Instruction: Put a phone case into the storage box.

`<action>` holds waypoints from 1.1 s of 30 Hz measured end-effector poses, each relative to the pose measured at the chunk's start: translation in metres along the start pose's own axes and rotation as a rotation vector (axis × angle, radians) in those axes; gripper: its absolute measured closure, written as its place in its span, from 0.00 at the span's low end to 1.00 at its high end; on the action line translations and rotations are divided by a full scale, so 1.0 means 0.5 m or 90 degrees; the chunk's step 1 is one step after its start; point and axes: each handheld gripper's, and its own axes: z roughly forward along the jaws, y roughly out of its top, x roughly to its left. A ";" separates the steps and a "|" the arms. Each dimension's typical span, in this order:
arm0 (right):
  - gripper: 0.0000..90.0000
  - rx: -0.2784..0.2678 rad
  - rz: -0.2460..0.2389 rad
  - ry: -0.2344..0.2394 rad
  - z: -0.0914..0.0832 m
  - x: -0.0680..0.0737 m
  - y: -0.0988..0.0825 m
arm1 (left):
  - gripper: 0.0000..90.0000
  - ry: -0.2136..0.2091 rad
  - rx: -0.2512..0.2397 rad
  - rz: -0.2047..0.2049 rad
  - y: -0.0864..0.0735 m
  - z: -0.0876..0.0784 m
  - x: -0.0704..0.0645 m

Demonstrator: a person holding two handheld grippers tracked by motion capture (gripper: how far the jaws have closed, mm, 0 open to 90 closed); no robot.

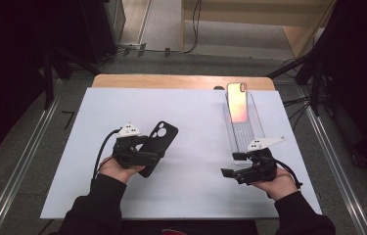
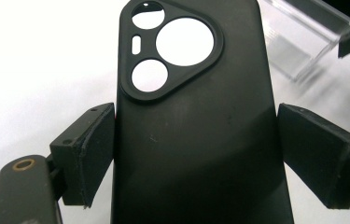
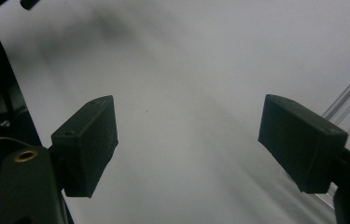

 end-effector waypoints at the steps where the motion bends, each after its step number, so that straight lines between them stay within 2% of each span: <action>1: 0.20 -0.003 0.004 0.001 -0.001 0.001 0.003 | 0.16 0.004 -0.004 0.003 0.002 0.003 -0.004; 3: 0.20 -0.010 0.016 0.005 -0.001 0.007 0.011 | 0.16 0.002 -0.011 0.003 0.005 0.011 -0.011; 6: 0.20 -0.015 0.016 0.008 0.002 0.015 0.021 | 0.16 0.009 -0.022 0.007 0.008 0.022 -0.021; 8: 0.20 -0.016 0.015 0.007 0.005 0.020 0.027 | 0.16 0.018 -0.038 0.019 0.008 0.029 -0.027; 16: 0.20 -0.022 0.035 -0.001 0.011 0.043 0.058 | 0.16 0.041 -0.091 0.015 0.006 0.049 -0.030; 19: 0.20 -0.030 0.045 -0.001 0.012 0.046 0.071 | 0.16 0.046 -0.101 0.012 0.004 0.052 -0.033; 23: 0.20 -0.040 0.043 0.004 0.016 0.049 0.089 | 0.16 0.052 -0.110 0.014 -0.001 0.057 -0.041; 26: 0.20 -0.044 0.039 0.006 0.019 0.053 0.106 | 0.16 0.045 -0.113 0.010 -0.005 0.061 -0.046; 33: 0.21 -0.058 0.052 0.009 0.023 0.053 0.143 | 0.16 0.055 -0.139 0.023 -0.011 0.063 -0.060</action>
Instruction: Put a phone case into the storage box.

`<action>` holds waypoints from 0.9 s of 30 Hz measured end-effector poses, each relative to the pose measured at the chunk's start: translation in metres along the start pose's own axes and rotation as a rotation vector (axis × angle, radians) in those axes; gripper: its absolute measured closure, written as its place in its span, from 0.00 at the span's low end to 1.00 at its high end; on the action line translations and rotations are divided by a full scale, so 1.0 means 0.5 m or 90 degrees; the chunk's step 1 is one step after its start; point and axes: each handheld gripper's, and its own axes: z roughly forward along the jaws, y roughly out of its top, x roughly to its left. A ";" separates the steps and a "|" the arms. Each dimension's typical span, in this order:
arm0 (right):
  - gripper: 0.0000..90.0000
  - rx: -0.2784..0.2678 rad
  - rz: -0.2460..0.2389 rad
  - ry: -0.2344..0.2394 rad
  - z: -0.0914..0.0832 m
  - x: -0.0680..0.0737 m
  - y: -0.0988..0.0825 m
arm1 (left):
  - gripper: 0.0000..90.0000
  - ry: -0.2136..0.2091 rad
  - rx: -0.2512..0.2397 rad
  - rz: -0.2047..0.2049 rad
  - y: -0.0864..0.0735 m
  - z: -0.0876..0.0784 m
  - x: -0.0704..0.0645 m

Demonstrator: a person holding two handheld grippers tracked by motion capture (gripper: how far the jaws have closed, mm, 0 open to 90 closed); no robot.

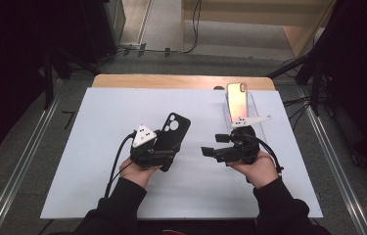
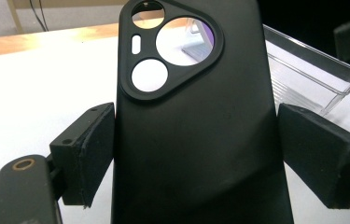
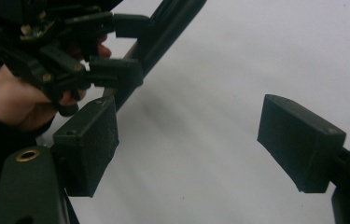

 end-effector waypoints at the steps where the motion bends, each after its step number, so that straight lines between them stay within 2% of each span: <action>1: 0.21 -0.002 0.001 -0.001 0.002 0.000 0.005 | 0.16 0.002 -0.005 0.006 -0.002 0.001 -0.003; 5: 0.21 -0.004 0.010 0.000 0.011 0.000 0.023 | 0.16 -0.007 -0.012 0.009 -0.009 0.008 -0.013; 9: 0.21 -0.002 0.002 -0.009 0.024 0.000 0.038 | 0.16 -0.003 -0.016 0.008 -0.016 0.014 -0.019; 12: 0.21 -0.008 0.016 -0.017 0.035 -0.003 0.048 | 0.16 -0.001 -0.027 0.006 -0.020 0.015 -0.021; 15: 0.21 -0.009 0.025 -0.005 0.044 -0.004 0.057 | 0.16 0.001 -0.037 0.003 -0.025 0.016 -0.023; 18: 0.21 -0.011 0.030 0.002 0.051 -0.002 0.065 | 0.16 0.008 -0.056 0.018 -0.028 0.016 -0.026; 20: 0.21 -0.013 0.031 0.006 0.056 -0.001 0.071 | 0.16 0.001 -0.054 0.018 -0.029 0.017 -0.025; 24: 0.21 -0.011 0.028 0.004 0.067 0.001 0.081 | 0.16 0.005 -0.061 0.029 -0.034 0.018 -0.025; 27: 0.21 -0.010 0.031 0.004 0.077 0.001 0.087 | 0.16 0.007 -0.066 0.026 -0.033 0.017 -0.026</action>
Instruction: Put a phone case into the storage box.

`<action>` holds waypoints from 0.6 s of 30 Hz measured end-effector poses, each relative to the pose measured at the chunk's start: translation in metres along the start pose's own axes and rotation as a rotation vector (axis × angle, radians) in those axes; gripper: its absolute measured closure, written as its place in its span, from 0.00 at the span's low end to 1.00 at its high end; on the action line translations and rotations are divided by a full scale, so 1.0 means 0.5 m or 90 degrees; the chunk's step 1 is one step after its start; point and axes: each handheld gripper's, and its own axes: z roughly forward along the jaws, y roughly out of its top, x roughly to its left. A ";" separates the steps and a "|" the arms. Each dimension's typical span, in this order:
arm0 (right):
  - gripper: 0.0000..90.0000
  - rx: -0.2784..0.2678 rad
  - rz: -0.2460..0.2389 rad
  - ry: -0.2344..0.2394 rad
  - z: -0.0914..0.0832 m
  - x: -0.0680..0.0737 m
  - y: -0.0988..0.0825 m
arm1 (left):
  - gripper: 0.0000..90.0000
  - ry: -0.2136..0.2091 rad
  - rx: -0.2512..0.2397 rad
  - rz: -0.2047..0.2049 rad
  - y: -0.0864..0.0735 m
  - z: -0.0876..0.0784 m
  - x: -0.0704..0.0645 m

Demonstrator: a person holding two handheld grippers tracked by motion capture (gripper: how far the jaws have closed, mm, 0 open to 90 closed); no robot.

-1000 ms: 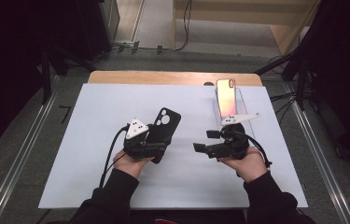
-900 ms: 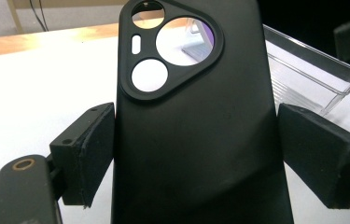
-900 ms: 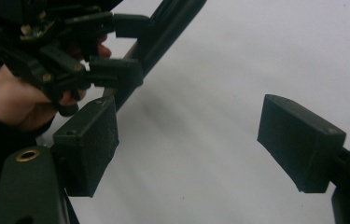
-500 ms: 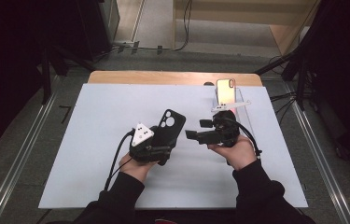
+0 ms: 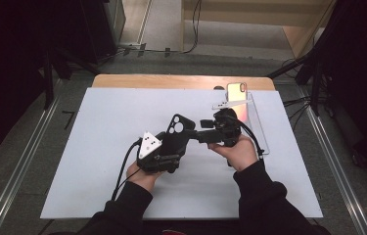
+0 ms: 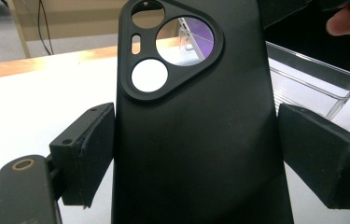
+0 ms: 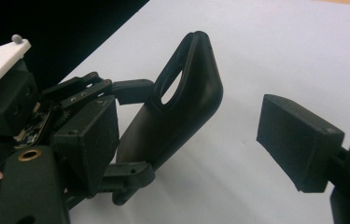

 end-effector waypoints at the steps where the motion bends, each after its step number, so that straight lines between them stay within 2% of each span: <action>1: 0.21 0.000 0.001 -0.001 0.002 0.000 0.001 | 0.16 0.000 0.001 0.000 0.001 0.000 0.000; 9: 0.24 0.000 0.023 0.005 0.025 -0.008 0.010 | 0.16 0.001 -0.008 0.001 0.001 -0.002 -0.009; 13: 0.25 0.000 0.018 0.007 0.037 -0.010 0.014 | 0.16 0.002 -0.014 0.004 0.002 -0.002 -0.014; 15: 0.27 0.002 0.025 0.009 0.042 -0.011 0.015 | 0.16 0.001 -0.015 0.006 0.002 -0.002 -0.015; 18: 0.35 0.001 0.035 0.023 0.047 -0.015 0.016 | 0.16 0.002 -0.017 0.005 0.002 -0.002 -0.017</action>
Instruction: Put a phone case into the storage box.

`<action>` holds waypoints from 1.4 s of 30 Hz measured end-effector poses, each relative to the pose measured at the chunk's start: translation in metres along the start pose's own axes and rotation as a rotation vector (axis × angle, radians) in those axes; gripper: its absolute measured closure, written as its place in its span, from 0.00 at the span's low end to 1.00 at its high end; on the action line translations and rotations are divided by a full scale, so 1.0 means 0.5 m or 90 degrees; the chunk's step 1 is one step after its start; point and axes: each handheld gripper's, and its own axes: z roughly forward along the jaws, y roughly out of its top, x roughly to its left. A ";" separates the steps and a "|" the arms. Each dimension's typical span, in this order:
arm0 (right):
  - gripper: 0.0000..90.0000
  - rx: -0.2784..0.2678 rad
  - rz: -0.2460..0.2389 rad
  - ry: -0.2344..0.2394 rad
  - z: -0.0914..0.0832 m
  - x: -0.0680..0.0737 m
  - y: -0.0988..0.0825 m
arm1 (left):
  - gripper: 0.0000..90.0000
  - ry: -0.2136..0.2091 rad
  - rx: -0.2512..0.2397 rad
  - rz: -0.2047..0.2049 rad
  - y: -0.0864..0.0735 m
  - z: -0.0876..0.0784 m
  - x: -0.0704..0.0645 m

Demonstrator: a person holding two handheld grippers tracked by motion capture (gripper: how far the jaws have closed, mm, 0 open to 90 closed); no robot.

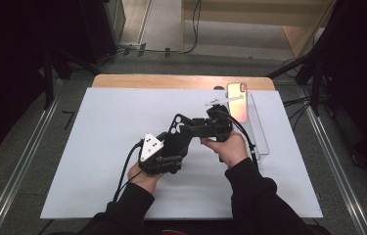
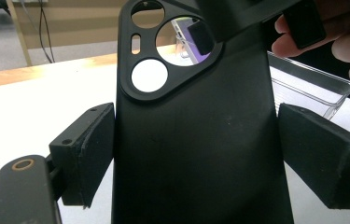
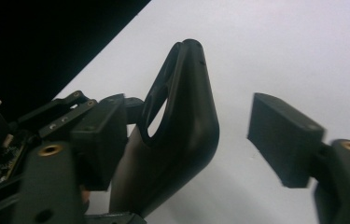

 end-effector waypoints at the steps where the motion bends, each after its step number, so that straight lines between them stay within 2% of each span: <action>1: 0.40 -0.004 0.007 0.007 0.000 -0.003 0.001 | 0.16 0.000 -0.001 0.000 0.000 0.000 0.000; 2: 0.45 0.001 0.032 0.020 0.000 -0.007 0.001 | 0.16 -0.001 -0.002 -0.002 0.000 -0.001 0.000; 4: 0.55 0.009 0.061 0.037 -0.001 -0.014 0.004 | 0.16 -0.002 -0.003 -0.002 0.000 -0.001 -0.001; 6: 0.66 0.004 0.073 0.050 -0.005 -0.020 0.004 | 0.16 -0.005 -0.002 -0.002 -0.001 0.000 -0.002; 8: 0.75 0.011 0.099 0.063 -0.009 -0.025 0.006 | 0.16 -0.007 -0.001 -0.003 -0.001 0.000 -0.004; 13: 0.79 0.006 0.113 0.093 -0.015 -0.032 0.007 | 0.15 -0.021 -0.010 -0.016 0.001 0.000 -0.003; 17: 0.84 0.005 0.138 0.122 -0.018 -0.034 0.009 | 0.15 -0.024 -0.008 -0.016 0.003 -0.001 -0.005; 23: 0.85 -0.001 0.151 0.144 -0.025 -0.033 0.011 | 0.15 -0.028 -0.019 -0.008 0.008 -0.004 -0.006; 30: 0.86 -0.003 0.147 0.147 -0.031 -0.024 0.014 | 0.14 -0.031 -0.008 -0.005 0.016 -0.006 -0.008; 33: 0.86 -0.008 0.139 0.145 -0.035 -0.021 0.016 | 0.14 -0.045 -0.001 -0.019 0.021 -0.008 -0.006; 38: 0.86 -0.017 0.125 0.115 -0.049 -0.028 0.018 | 0.15 -0.053 0.044 -0.040 0.027 -0.008 0.000; 42: 0.86 -0.016 0.103 0.087 -0.054 -0.026 0.017 | 0.15 -0.065 0.080 -0.068 0.034 -0.008 0.008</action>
